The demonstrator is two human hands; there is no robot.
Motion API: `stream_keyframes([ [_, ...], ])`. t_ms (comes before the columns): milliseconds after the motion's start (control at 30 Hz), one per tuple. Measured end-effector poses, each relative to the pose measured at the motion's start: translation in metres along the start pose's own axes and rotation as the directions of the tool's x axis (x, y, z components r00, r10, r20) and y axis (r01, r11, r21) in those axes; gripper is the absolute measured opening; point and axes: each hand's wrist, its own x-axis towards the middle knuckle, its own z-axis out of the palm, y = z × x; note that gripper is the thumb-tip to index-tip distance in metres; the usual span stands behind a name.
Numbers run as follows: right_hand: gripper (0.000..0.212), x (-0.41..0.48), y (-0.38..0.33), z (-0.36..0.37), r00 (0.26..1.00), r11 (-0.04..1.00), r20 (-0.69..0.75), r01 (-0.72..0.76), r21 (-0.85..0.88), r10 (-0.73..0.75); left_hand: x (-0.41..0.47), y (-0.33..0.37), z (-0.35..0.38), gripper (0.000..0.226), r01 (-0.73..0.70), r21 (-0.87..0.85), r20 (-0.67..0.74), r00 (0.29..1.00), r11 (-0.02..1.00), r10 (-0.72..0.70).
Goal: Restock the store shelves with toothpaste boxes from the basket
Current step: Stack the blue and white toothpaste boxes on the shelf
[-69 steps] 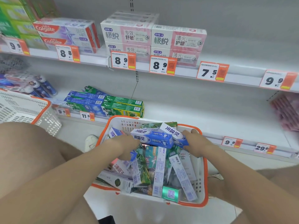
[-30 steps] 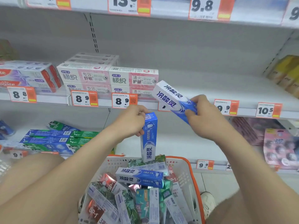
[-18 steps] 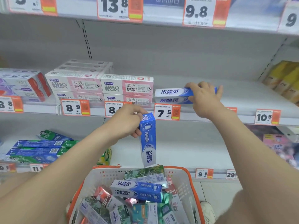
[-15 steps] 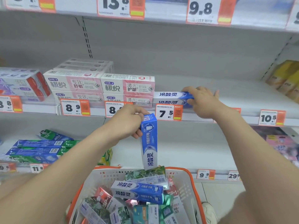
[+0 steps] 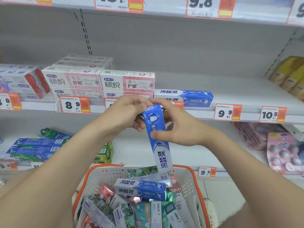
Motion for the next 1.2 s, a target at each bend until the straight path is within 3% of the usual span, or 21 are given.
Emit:
stream_keyframes([
  [100,0.072,-0.007,0.003,-0.005,0.993,0.995,-0.112,-0.029,0.098,0.040,-0.004,-0.001,0.007,0.019,-0.028,-0.046,-0.086,0.996,0.999,0.024],
  [200,0.055,-0.010,0.002,-0.018,0.943,0.943,-0.288,-0.069,0.325,0.168,-0.005,-0.009,0.006,0.036,-0.042,0.227,-0.045,0.998,0.973,0.054],
  [267,0.051,-0.012,0.001,-0.026,0.900,0.857,-0.349,-0.049,0.513,0.261,-0.006,-0.013,0.005,0.044,-0.009,0.315,0.061,0.998,0.949,-0.011],
  [367,0.055,-0.015,0.000,-0.036,0.865,0.693,-0.337,-0.016,0.721,0.371,-0.004,-0.016,-0.001,0.043,0.046,0.315,0.035,0.998,0.948,-0.060],
  [467,0.052,-0.019,0.001,-0.045,0.846,0.625,-0.337,0.007,0.781,0.413,-0.003,-0.015,-0.012,0.042,0.089,0.368,0.034,0.993,0.926,-0.109],
  [600,0.030,-0.023,0.005,-0.055,0.844,0.661,-0.303,-0.079,0.746,0.442,-0.003,-0.015,-0.016,0.019,0.104,0.156,0.069,0.991,0.982,-0.115],
  [700,0.017,-0.026,0.009,-0.065,0.844,0.760,-0.297,-0.184,0.624,0.447,-0.002,-0.015,-0.012,0.015,0.047,0.129,0.042,0.998,0.991,-0.053],
  [767,0.013,-0.029,0.012,-0.070,0.811,0.870,-0.369,-0.314,0.380,0.454,-0.001,-0.017,-0.009,0.013,0.002,0.169,0.019,1.000,0.986,-0.006],
  [867,0.009,-0.031,0.013,-0.068,0.816,0.920,-0.449,-0.391,0.037,0.365,0.002,-0.019,-0.005,0.012,-0.099,0.285,-0.017,0.994,0.953,0.108],
  [967,0.036,-0.030,0.011,-0.055,0.897,0.859,-0.400,-0.348,-0.375,0.188,0.008,-0.022,-0.002,0.013,-0.260,0.486,-0.034,0.948,0.834,0.315],
  [1033,0.055,-0.025,0.008,-0.042,0.949,0.814,-0.304,-0.240,-0.528,0.082,0.010,-0.025,0.000,0.013,-0.327,0.567,-0.016,0.913,0.756,0.407],
  [1100,0.056,-0.019,0.007,-0.032,0.976,0.787,-0.217,-0.134,-0.602,0.000,0.013,-0.027,0.002,0.014,-0.389,0.597,-0.001,0.875,0.702,0.485],
  [1200,0.044,-0.007,0.014,-0.033,0.959,0.749,-0.253,-0.073,-0.659,-0.130,0.013,-0.021,0.007,0.031,-0.476,0.602,0.005,0.805,0.641,0.593],
])
